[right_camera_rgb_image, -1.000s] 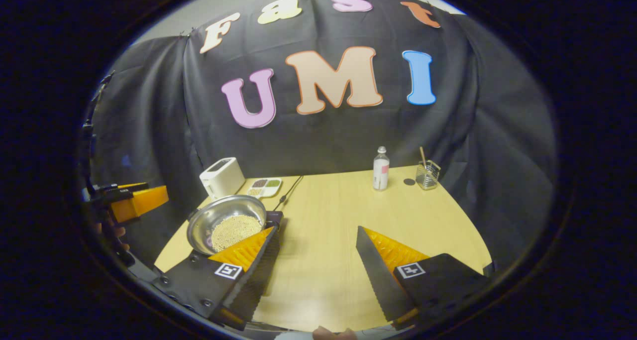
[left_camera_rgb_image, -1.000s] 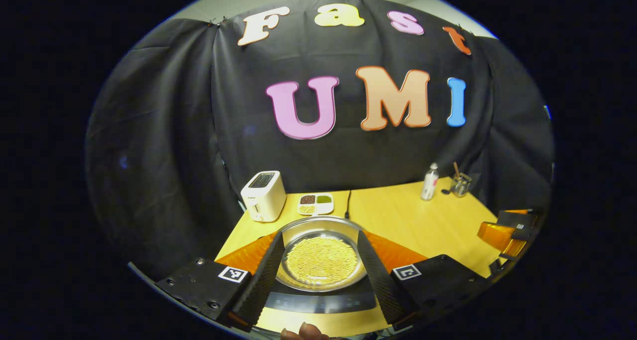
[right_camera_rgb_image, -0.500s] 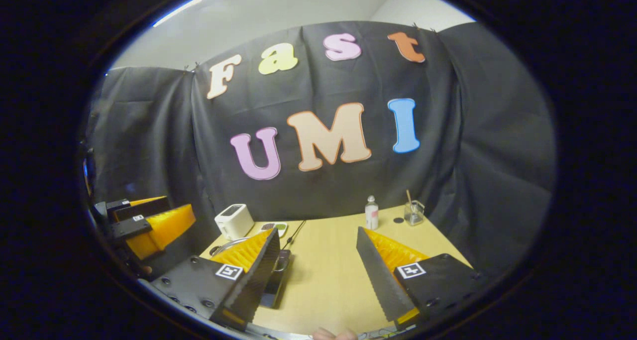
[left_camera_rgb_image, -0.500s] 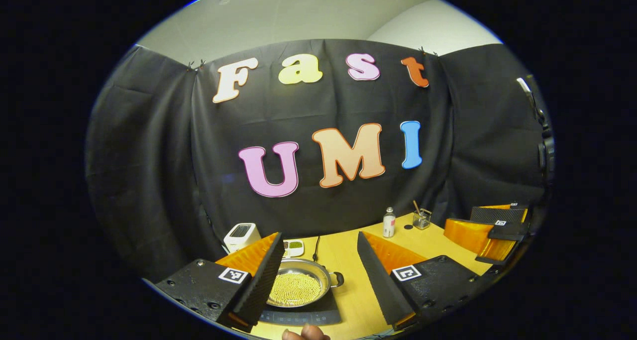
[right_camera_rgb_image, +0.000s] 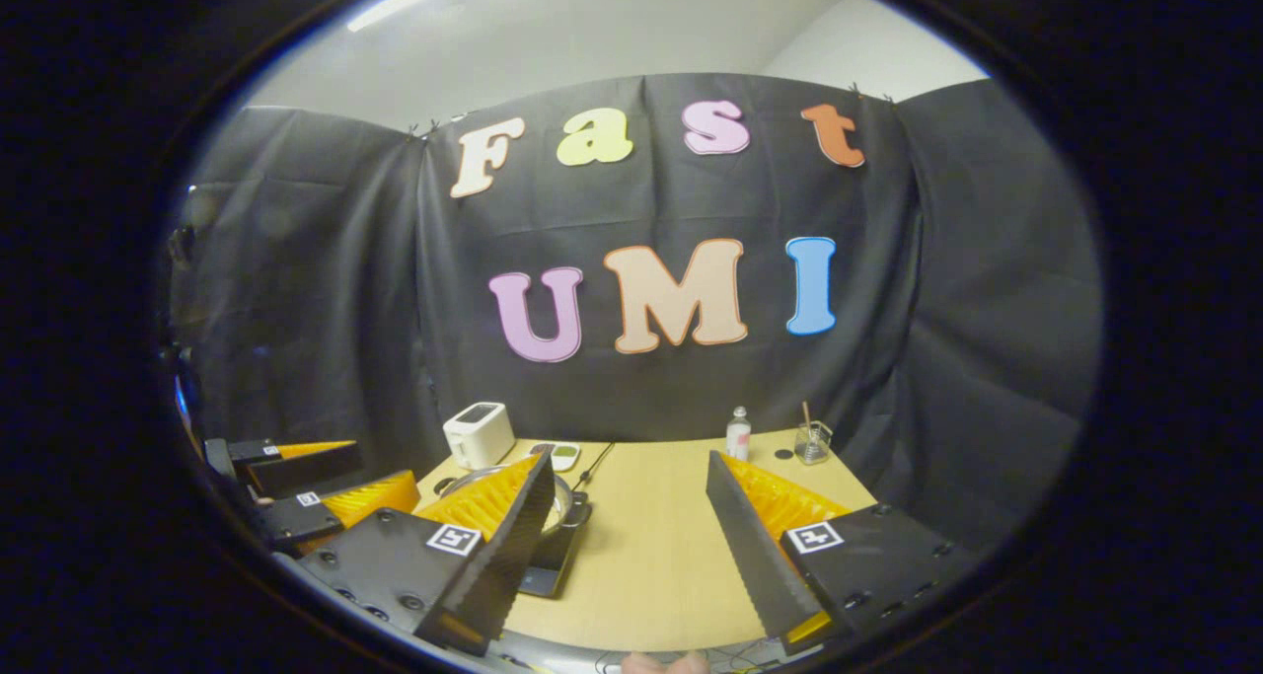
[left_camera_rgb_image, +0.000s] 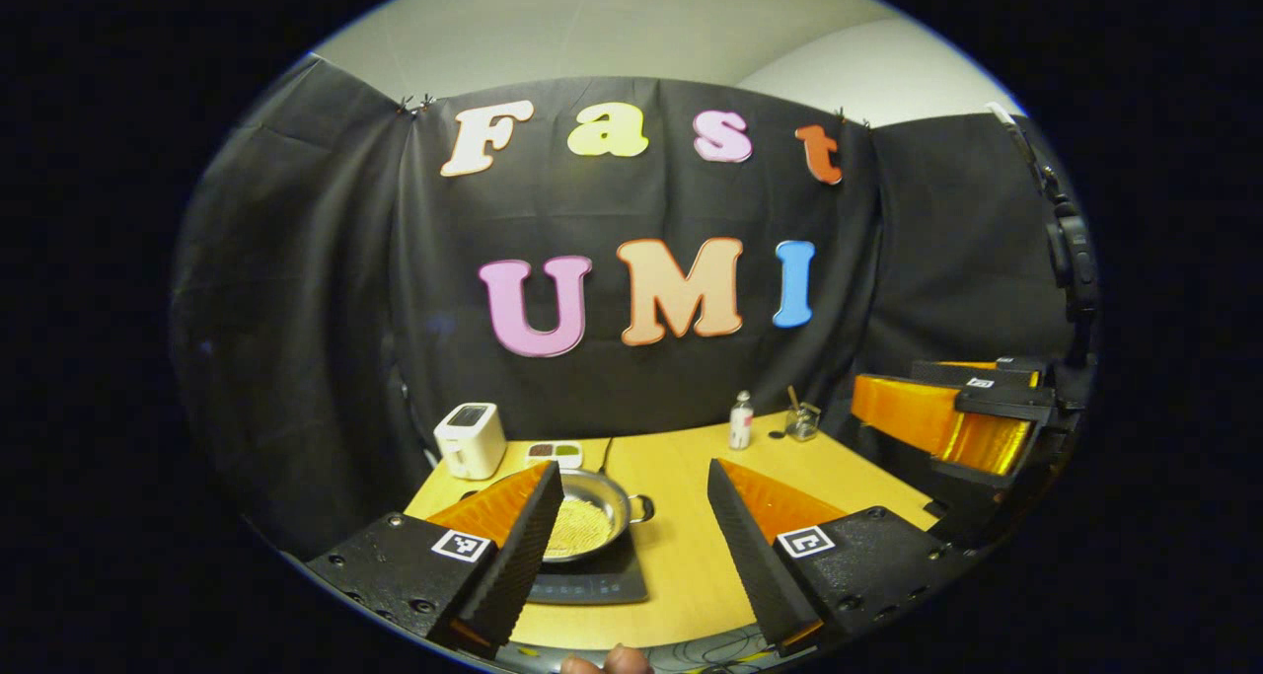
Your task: First push the handle of the pot to place it horizontally, then grasp the pot with both hands and set it on the induction cooktop.
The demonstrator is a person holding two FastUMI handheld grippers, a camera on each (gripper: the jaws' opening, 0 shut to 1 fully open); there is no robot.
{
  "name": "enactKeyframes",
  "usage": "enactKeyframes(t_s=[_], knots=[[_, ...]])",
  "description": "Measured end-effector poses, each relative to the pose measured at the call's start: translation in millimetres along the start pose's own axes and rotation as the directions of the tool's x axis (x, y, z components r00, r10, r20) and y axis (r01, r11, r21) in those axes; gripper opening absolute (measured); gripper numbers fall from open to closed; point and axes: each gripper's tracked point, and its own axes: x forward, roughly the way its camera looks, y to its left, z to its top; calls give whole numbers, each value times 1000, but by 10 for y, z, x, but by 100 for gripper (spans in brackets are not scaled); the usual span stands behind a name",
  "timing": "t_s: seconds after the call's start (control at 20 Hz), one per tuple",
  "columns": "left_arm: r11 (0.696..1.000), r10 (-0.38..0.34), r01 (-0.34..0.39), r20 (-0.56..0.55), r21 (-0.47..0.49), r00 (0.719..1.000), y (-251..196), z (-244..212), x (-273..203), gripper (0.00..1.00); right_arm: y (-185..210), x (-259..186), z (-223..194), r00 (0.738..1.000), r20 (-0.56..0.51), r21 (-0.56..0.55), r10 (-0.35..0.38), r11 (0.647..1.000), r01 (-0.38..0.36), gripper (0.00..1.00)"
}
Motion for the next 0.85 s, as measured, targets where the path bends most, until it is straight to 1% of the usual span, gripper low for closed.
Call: enactKeyframes(t_s=[0.1, 0.2, 0.25, 0.3, 0.4, 0.45, 0.5, 0.6, 0.7, 0.75, 0.8, 0.85], knots=[[999, 29, -30, 14, 19, 999, 63, 61, 16, 91, 192, 45, 53, 998, 10, 22, 65, 998, -66, 94], [996, 87, -87, -16, 25, 996, 145, 36, 4, 90, 215, 36, 18, 994, -24, 17, 104, 994, -103, 94], [996, 86, -86, -2, 11, 996, 91, 67, 23, 90, 216, 42, 130, 993, 9, 8, 117, 993, -118, 94], [997, 74, -74, 2, -5, 997, -13, 72, 79, 90, 149, 64, 240, 992, 46, -12, 118, 993, -117, 94], [996, 89, -89, -40, -5, 995, -76, -1, 94, 91, 5, 30, 248, 991, 50, -38, 126, 991, -125, 96], [995, 94, -94, -30, -12, 995, -112, 55, 114, 90, -73, -6, 258, 990, 52, -44, 128, 991, -126, 94], [995, 100, -100, -22, -18, 995, -162, 112, 134, 92, -202, 19, 303, 991, 64, -45, 116, 993, -113, 94], [994, 111, -111, -24, -13, 994, -227, 144, 160, 90, -375, 21, 329, 992, 69, -18, 104, 995, -103, 94], [994, 106, -106, -25, 0, 994, -339, 151, 189, 90, -562, 29, 373, 992, 83, 17, 91, 996, -92, 96], [994, 106, -106, -28, 10, 994, -374, 145, 217, 90, -666, 46, 368, 993, 88, 24, 85, 996, -87, 94], [994, 108, -108, -31, 15, 994, -414, 158, 247, 92, -779, 55, 362, 993, 86, 24, 77, 997, -80, 94], [994, 110, -110, -33, 14, 993, -460, 161, 265, 90, -901, 36, 347, 994, 83, 24, 70, 997, -72, 94]])
